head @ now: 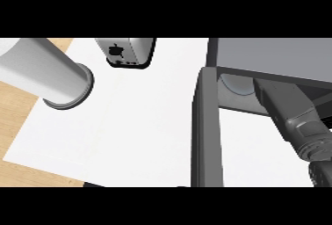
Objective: Pick up the milk, place it into the microwave and close the microwave
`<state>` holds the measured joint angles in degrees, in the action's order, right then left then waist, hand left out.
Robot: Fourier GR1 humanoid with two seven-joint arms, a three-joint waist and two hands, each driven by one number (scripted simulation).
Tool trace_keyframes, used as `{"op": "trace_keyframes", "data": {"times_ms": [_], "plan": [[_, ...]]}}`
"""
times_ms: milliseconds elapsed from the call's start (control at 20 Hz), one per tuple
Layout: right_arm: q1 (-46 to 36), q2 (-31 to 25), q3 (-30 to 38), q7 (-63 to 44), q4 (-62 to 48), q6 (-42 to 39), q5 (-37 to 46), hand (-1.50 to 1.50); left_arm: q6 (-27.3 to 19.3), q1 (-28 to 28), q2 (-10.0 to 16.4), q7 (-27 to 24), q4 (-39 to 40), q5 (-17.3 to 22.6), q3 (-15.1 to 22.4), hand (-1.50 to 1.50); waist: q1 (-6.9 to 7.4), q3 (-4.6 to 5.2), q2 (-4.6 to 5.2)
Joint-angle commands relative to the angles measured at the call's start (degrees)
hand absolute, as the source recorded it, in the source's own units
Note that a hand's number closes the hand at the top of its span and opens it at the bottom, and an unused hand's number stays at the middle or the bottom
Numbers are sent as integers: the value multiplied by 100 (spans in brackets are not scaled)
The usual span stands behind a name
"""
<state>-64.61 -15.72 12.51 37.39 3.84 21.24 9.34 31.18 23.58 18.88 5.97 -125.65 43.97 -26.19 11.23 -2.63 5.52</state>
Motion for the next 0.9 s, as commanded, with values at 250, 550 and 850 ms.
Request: {"op": "trace_keyframes", "data": {"times_ms": [250, 550, 850], "plan": [[-577, 307, 136, -280, 122, 600, -113, -150, 86, 95, -177, 22, 134, -208, 207, -150, -97, 250, -225], [-555, 141, -1, -293, -8, 403, 46, -150, 183, 139, -445, -39, 227, -586, 510, -150, -329, 257, -276], [-152, 217, 87, 28, -1, -191, -60, -150, 447, 111, -677, -186, 302, -896, 848, -150, -577, 251, -320]]}}
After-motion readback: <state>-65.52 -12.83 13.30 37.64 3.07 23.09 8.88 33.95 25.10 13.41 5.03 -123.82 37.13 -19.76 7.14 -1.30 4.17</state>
